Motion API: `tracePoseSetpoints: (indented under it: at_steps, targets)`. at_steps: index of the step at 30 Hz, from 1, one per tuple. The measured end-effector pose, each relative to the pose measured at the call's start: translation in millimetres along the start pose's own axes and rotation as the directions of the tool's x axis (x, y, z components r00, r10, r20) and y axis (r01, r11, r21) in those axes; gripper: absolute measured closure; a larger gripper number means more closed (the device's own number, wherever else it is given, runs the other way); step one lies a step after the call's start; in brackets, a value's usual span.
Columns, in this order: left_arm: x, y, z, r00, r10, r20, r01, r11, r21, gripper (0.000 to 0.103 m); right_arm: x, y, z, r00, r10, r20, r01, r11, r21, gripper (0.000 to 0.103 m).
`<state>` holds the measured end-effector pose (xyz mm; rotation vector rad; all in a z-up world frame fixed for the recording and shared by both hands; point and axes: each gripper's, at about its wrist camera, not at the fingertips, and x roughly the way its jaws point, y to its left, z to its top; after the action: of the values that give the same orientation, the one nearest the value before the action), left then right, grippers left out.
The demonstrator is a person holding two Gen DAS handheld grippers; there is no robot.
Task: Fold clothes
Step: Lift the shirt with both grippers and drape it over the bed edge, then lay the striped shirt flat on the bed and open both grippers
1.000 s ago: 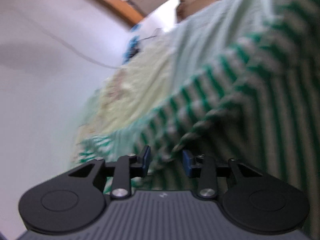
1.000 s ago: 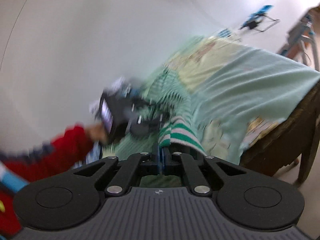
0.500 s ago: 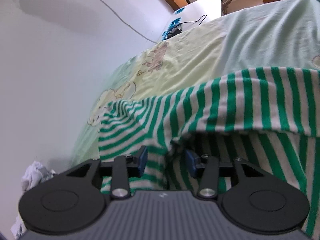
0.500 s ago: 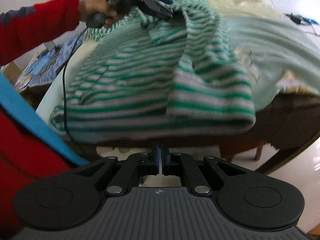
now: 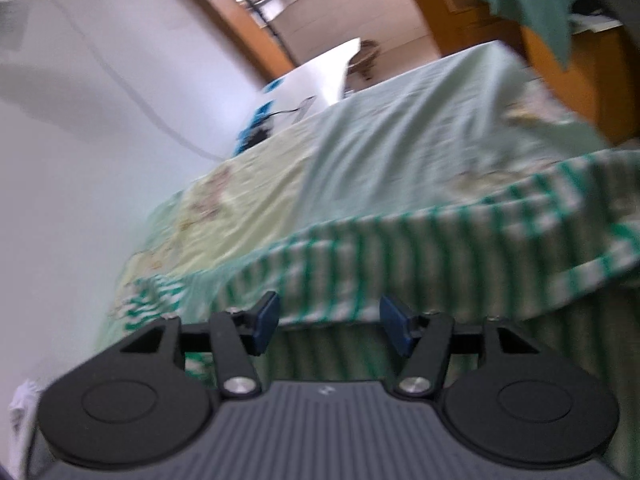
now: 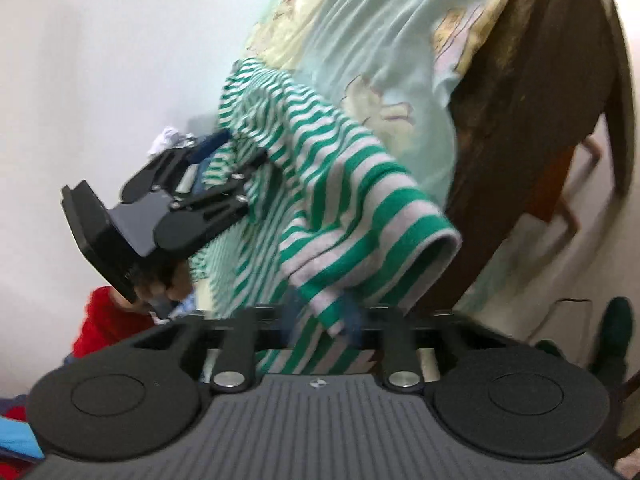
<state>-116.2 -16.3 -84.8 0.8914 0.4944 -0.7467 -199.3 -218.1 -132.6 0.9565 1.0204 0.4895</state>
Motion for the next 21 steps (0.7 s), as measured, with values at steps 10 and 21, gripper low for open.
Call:
tracePoseSetpoints:
  at_steps: [10, 21]
  targets:
    - [-26, -48, -4, 0.978, -0.206, 0.018, 0.206, 0.978, -0.032, 0.037, -17, 58, -21, 0.969, -0.239, 0.062, 0.237, 0.824, -0.514, 0.094]
    - [-29, -11, -26, 0.993, -0.105, -0.052, 0.093, 0.977, -0.191, 0.027, 52, 88, -33, 0.88, -0.402, 0.254, 0.431, 0.449, -0.783, 0.073]
